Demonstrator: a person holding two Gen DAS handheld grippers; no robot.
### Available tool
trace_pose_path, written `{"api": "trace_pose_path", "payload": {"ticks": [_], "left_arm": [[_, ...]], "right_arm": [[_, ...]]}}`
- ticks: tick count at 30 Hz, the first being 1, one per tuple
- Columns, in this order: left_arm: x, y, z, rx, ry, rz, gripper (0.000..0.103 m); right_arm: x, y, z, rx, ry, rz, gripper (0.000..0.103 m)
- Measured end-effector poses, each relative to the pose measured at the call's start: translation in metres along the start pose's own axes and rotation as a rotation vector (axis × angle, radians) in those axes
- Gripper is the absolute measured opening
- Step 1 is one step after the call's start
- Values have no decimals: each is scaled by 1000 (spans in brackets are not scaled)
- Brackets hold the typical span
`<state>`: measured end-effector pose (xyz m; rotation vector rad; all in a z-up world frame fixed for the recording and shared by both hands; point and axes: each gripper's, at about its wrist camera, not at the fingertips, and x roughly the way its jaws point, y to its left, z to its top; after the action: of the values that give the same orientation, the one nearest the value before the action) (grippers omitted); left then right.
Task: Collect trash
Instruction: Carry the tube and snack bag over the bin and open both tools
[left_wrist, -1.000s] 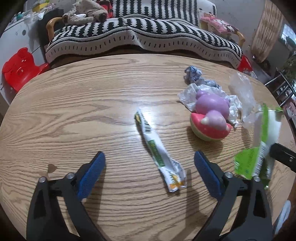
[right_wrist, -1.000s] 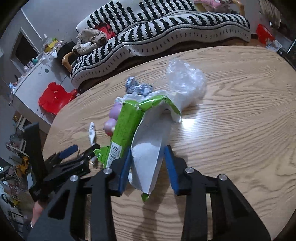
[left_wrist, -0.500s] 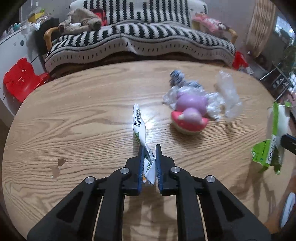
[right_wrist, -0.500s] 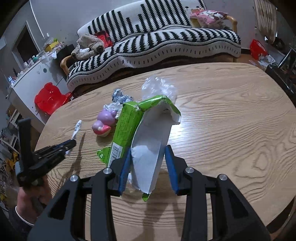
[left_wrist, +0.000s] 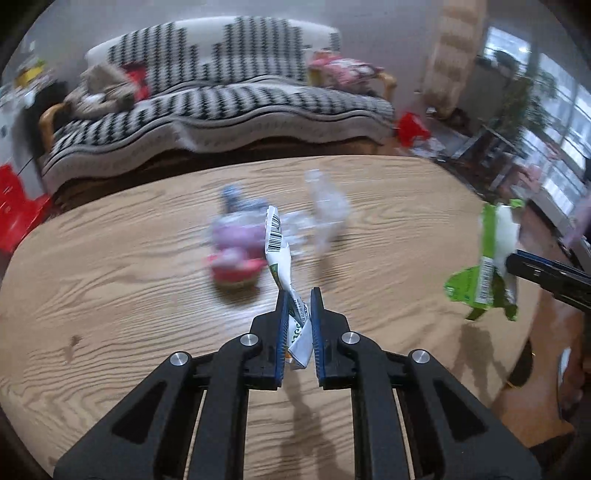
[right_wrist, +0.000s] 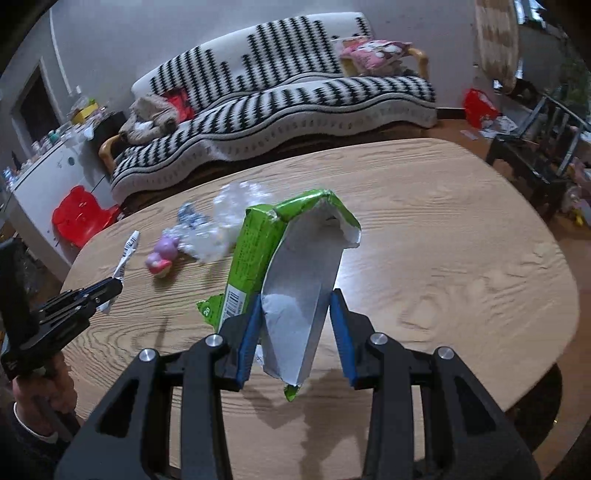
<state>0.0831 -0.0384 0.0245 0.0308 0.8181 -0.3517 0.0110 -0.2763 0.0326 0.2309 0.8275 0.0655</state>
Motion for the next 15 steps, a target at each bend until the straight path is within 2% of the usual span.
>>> {"api": "trace_pose_path", "payload": {"ticks": [8, 15], "left_arm": [[5, -132, -3, 194, -41, -202, 11], [23, -242, -19, 317, -6, -372, 11]], "right_arm": [[-55, -104, -21, 114, -48, -135, 38], [-110, -207, -59, 269, -84, -276, 38]]}}
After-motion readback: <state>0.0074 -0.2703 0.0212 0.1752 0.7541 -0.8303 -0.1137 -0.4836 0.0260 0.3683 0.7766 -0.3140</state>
